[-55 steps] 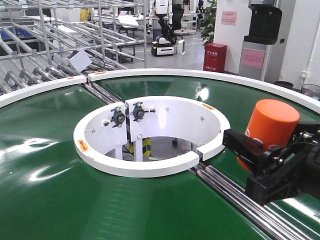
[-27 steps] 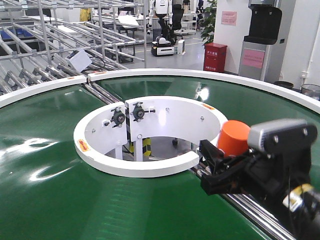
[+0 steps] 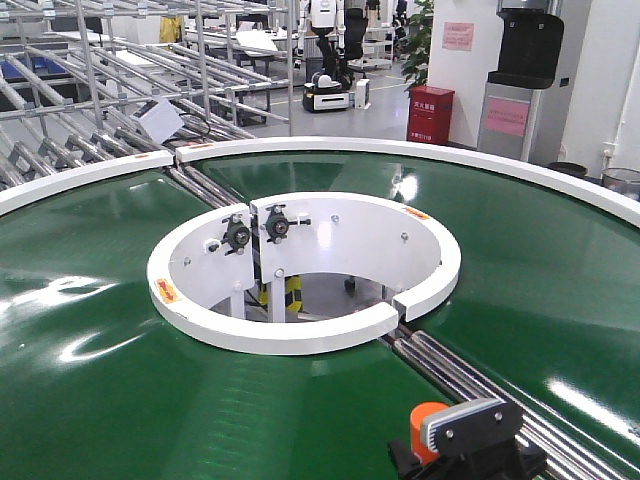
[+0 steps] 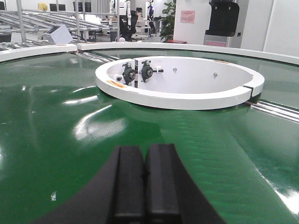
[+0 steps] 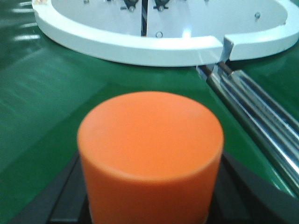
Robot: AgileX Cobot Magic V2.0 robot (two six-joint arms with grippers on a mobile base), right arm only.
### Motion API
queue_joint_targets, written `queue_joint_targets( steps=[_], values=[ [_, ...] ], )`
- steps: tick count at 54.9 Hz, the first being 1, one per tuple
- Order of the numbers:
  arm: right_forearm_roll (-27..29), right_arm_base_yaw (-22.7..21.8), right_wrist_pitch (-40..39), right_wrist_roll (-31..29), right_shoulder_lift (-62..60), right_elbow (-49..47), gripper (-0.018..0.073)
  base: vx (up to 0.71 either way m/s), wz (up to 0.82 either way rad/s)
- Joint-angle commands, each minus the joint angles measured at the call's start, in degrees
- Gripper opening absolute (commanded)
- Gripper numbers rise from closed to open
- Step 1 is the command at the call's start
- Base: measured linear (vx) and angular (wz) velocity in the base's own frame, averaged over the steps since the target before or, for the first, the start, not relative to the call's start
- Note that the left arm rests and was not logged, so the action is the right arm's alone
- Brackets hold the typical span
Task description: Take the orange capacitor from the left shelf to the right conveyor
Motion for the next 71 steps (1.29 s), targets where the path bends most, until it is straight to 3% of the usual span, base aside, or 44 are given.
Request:
queue_joint_targets(
  steps=[1,11,22,28,35,57,71],
  values=[
    [-1.47,-0.07,-7.58,0.10,0.65,-1.32,0.0004,0.00,0.00],
    [-2.48,-0.07,-12.89,4.05,6.79,-1.32,0.0053,0.00,0.00],
    [-11.07,-0.07,-23.22,14.94,14.95,-1.32,0.0141,0.00,0.00],
    [-14.76,-0.07,-29.34,14.78,19.18,-1.32,0.0176,0.00,0.00],
    [-15.09,-0.07,-32.61,14.63,21.60,-1.32,0.0227,0.00,0.00],
    [-16.85,-0.19,-26.12,14.82,17.12,-1.13,0.0558,0.00,0.00],
    [-16.15,-0.19,-10.64,10.51,0.76,-1.13,0.0588,0.00,0.00]
  ],
)
